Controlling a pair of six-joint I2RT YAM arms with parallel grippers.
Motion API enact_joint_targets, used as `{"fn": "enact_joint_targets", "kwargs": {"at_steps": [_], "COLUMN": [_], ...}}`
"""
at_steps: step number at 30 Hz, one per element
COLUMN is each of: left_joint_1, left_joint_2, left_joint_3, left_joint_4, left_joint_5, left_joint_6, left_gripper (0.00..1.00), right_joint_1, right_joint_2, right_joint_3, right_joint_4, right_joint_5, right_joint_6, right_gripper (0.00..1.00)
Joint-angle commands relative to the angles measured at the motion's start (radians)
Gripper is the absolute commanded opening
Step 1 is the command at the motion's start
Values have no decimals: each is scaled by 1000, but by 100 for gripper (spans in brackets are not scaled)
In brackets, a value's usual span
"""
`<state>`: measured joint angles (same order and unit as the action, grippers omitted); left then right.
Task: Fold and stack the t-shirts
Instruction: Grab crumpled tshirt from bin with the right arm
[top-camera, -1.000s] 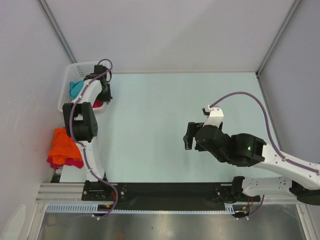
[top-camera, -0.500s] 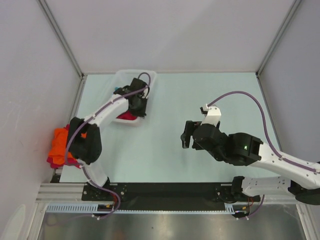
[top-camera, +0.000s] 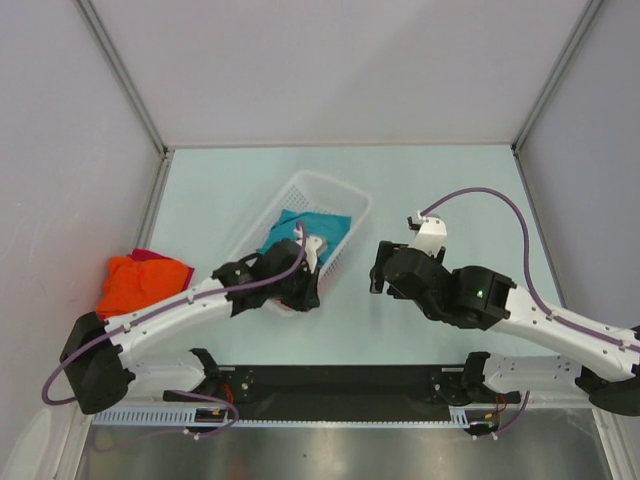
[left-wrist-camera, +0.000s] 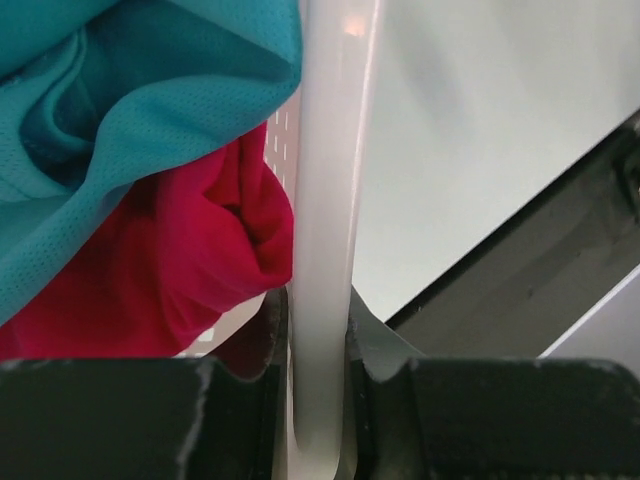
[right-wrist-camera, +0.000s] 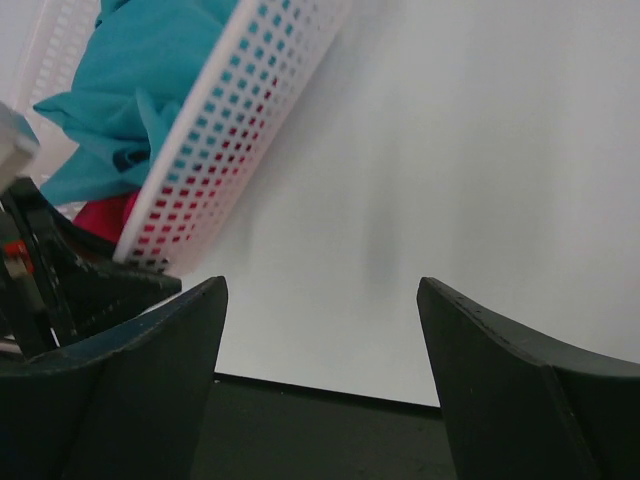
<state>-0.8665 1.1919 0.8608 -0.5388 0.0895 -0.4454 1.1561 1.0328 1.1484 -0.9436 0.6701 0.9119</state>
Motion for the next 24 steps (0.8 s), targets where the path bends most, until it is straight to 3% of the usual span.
{"fn": "enact_joint_targets", "kwargs": {"at_steps": [1,4,6,7,10,18,24], "left_joint_1": [-74,-100,-104,-104,-104,-115,-117], "left_joint_2": [-34,-43,-45,-46,-31,-34,-199], "left_joint_3": [-176,-204,-190,-186,-161,-178,-100], "left_joint_4": [83,102,100,103,112,186,60], "left_joint_5": [87,73,50,44,38,72,-72], "left_joint_6": [-263,-239,-225,-208,-187,-237,-181], "left_gripper": [0,4,28,45,68,99,100], "right_joint_1": [-9,-15,-16,-16,-16,-6,-7], "right_joint_2": [-23,-16,-7,-1,15,30,15], "right_joint_3": [-3,7,11,13,13,8,-25], "right_joint_4": [3,6,6,6,9,-3,-15], "right_joint_5": [59,63,62,59,45,32,39], "right_joint_6": [42,36,33,31,33,53,76], "right_gripper": [82,82,82,82,81,81,81]}}
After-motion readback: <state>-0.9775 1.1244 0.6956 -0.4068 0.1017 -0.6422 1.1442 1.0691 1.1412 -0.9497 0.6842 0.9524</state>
